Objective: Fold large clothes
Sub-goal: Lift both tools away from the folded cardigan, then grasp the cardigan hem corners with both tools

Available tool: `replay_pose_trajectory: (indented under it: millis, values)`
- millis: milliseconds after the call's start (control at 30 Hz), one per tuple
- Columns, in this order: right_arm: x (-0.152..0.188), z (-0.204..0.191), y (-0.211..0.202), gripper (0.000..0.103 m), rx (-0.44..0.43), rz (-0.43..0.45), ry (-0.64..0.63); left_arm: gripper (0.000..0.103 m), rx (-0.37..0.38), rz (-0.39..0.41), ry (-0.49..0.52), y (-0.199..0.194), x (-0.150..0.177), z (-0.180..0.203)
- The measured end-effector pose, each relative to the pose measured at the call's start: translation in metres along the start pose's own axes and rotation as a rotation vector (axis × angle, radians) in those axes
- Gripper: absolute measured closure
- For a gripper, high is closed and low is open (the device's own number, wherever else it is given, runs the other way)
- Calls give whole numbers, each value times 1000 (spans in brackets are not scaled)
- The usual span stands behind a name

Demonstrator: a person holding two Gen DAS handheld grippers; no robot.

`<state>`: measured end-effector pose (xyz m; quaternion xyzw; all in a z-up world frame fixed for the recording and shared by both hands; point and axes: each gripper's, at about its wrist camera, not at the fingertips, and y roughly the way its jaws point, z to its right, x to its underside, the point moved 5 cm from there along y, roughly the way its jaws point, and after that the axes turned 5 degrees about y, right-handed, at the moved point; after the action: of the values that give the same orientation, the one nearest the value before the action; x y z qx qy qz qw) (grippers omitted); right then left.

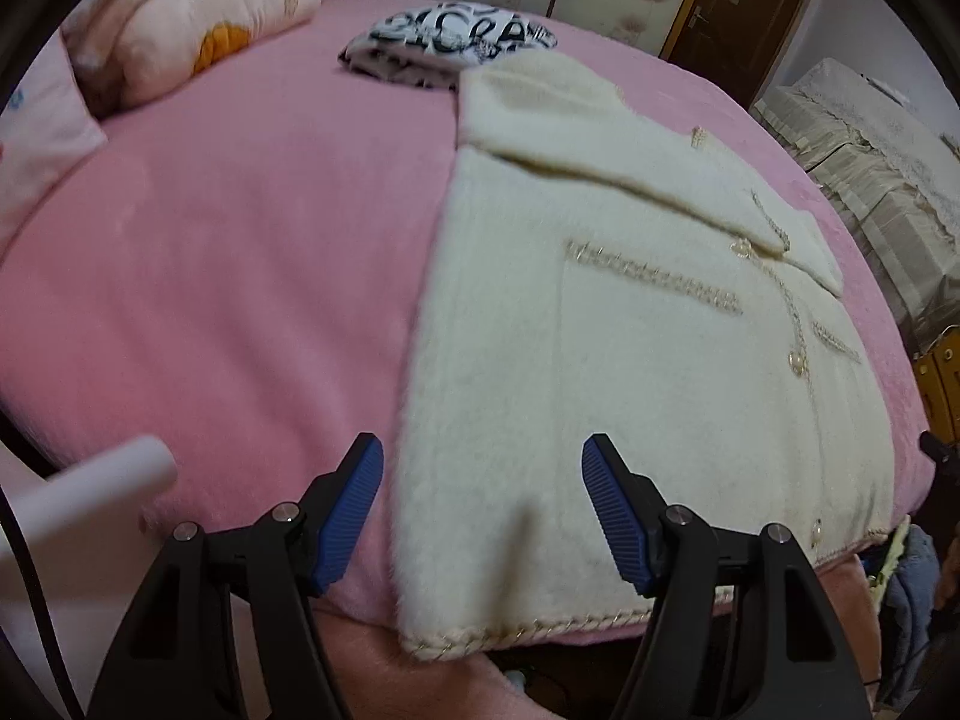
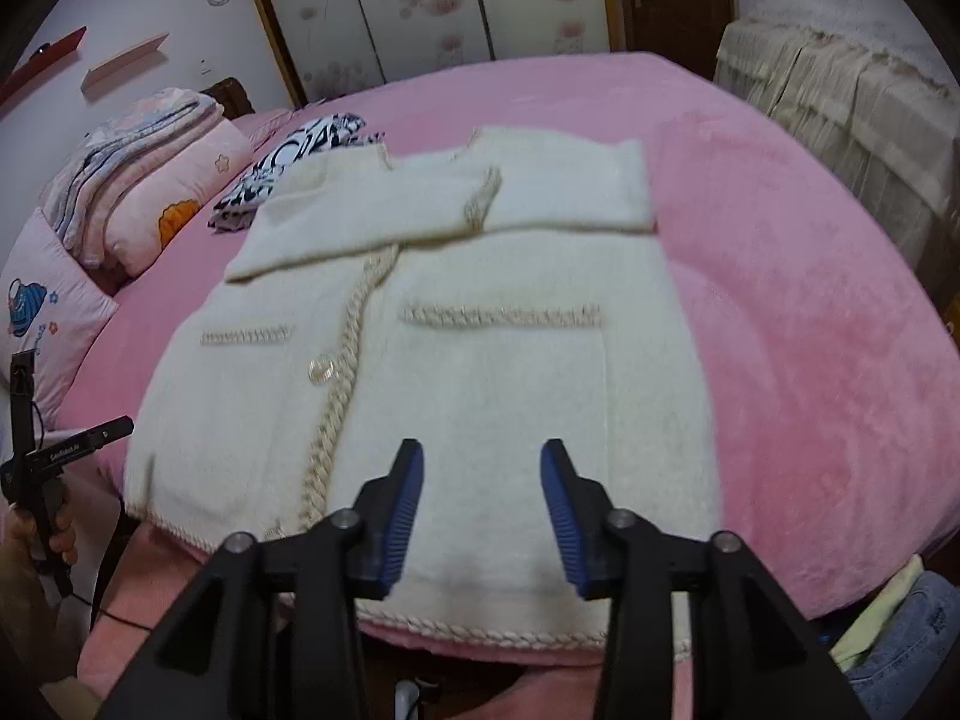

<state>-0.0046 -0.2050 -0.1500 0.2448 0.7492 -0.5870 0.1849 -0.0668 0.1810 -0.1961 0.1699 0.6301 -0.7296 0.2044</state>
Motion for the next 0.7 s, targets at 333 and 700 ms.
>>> replay_pose_trajectory:
  millis: [333,700]
  values:
    - [33,90,44,55,27,-179,140,36,24,-59,2,29,21,-16]
    - [39,120,27,55,-22,-192,108,35,80,-72,-1,35,29,-20]
